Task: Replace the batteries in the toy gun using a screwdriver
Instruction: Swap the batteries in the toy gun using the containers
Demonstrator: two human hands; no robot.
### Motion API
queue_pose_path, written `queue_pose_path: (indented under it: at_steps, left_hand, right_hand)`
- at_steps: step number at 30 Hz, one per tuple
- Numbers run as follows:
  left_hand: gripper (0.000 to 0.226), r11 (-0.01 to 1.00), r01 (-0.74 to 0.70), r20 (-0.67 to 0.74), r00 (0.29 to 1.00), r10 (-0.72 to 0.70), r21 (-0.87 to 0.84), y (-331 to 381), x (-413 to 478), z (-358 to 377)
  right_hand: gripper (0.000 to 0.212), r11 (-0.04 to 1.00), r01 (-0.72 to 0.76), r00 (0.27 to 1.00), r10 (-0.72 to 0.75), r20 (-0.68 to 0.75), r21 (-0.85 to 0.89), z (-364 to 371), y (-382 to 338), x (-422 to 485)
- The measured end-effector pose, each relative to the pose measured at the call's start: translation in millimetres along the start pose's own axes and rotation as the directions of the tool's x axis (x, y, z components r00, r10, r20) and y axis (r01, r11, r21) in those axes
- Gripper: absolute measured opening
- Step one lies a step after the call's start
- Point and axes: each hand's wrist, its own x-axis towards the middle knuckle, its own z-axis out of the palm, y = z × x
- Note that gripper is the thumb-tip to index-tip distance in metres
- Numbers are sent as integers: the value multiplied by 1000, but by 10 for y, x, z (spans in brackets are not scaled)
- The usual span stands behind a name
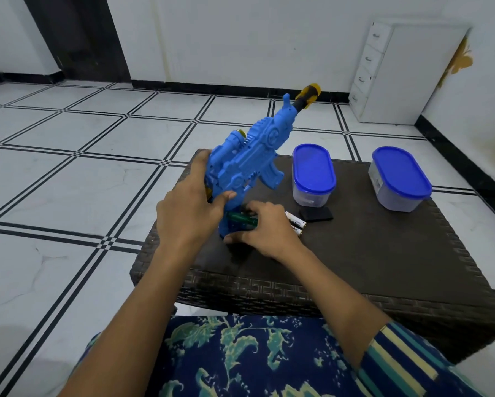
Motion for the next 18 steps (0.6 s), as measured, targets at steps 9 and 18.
queue_pose_path:
  at_steps: [9,18]
  left_hand:
    - [74,999,32,6,999,-32,-4,6,-2,12]
    - [74,1000,13,-36,999,-12,18,17,-7,-34]
  right_hand:
    - [70,1000,-3,1000,3,3,13,-10,12,14]
    - [65,1000,12,1000,-12,-6,0,-12,1,25]
